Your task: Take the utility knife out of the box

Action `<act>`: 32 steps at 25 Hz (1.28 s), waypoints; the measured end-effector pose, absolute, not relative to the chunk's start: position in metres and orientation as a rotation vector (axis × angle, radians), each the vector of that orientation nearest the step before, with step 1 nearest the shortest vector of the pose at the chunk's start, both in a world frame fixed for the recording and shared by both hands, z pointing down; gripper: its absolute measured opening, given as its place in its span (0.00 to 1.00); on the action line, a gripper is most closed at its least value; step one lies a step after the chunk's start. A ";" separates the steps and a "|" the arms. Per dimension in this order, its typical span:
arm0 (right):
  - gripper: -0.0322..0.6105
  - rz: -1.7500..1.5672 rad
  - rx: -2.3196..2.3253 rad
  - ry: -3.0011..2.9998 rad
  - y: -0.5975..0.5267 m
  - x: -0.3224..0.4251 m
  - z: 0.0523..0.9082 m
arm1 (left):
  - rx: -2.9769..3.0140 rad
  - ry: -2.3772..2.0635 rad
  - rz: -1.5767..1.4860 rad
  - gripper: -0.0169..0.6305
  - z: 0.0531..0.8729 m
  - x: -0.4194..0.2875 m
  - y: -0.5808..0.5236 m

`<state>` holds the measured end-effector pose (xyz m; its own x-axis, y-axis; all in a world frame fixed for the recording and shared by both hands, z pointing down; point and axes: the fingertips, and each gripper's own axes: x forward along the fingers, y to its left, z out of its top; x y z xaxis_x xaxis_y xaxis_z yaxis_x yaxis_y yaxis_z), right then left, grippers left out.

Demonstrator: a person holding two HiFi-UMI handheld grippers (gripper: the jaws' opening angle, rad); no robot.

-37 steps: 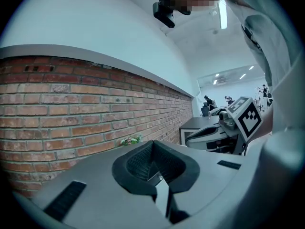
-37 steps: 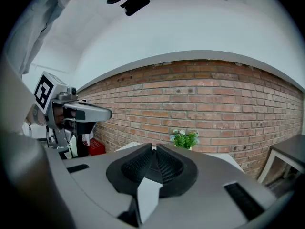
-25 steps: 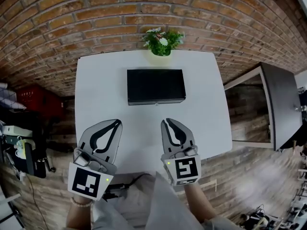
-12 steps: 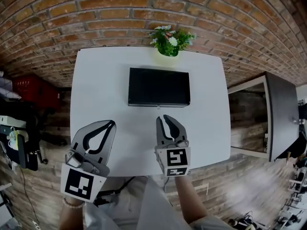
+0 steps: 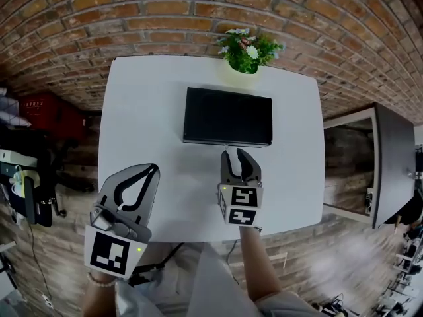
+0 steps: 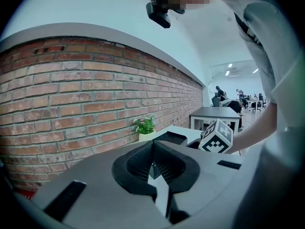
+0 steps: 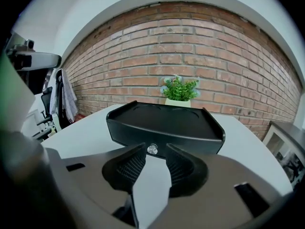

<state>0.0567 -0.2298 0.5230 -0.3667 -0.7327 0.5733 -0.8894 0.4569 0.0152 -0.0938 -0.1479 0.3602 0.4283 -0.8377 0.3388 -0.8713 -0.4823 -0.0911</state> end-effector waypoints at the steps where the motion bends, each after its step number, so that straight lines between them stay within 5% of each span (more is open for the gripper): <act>1: 0.23 0.407 1.342 -2.196 -0.231 0.056 0.527 | 2.578 -1.539 0.536 0.05 0.361 -0.094 -0.147; 32: 0.19 0.452 1.354 -2.153 -0.220 0.050 0.546 | 2.545 -1.511 0.495 0.05 0.371 -0.093 -0.148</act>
